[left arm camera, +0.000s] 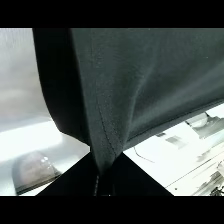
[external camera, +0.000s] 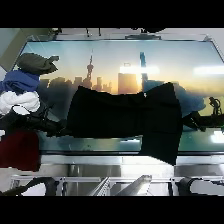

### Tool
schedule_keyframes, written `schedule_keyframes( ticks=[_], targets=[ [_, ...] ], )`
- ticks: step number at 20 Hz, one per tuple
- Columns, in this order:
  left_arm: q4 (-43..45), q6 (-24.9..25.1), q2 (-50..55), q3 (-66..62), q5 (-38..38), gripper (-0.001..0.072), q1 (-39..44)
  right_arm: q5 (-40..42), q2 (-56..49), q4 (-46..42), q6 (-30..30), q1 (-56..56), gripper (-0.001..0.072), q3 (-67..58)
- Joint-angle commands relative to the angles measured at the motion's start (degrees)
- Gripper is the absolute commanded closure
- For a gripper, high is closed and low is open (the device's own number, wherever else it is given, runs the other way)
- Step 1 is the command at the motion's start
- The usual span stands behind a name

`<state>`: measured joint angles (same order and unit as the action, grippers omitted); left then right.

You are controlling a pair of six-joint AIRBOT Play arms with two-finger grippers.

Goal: Fold the shirts.

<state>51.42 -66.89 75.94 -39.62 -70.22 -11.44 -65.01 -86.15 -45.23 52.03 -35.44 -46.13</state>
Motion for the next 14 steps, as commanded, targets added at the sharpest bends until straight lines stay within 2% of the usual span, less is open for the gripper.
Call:
schedule_keyframes(
  ticks=[1,2,4,8,9,11,13,14],
  targets=[
    [0.00,0.00,-0.17,-0.07,-0.13,0.0675,-0.26,1.44,-0.74,-0.42,0.04,1.92,0.0492,0.02],
    [-0.02,0.02,-0.17,-0.07,-0.11,0.0675,-0.24,1.03,-0.74,-0.44,0.00,1.88,0.0498,0.00],
    [0.00,0.02,-0.17,-0.07,-0.09,0.0675,-0.24,-0.20,-0.74,0.50,-0.85,1.88,0.0669,0.00],
    [-1.18,0.11,-0.28,-1.62,-1.49,0.0676,-0.24,-2.75,2.12,4.35,-2.36,1.84,0.0690,-1.40],
    [-3.96,1.99,-1.11,-3.58,-3.45,0.0676,-0.52,-4.87,4.09,6.16,-2.38,1.79,0.0690,-3.19],
    [-15.19,6.82,-4.90,-9.81,-8.48,0.0676,-2.29,-11.26,9.44,12.68,-2.78,1.42,0.0690,-8.74],
    [-31.67,11.47,-10.32,-18.08,-14.91,0.0676,-6.12,-18.78,17.18,27.56,-4.09,-0.04,0.0690,-16.79],
    [-40.33,13.42,-12.85,-22.49,-17.55,0.0676,-8.61,-19.93,21.16,35.41,-5.22,-1.33,0.0690,-20.65]
  ],
)
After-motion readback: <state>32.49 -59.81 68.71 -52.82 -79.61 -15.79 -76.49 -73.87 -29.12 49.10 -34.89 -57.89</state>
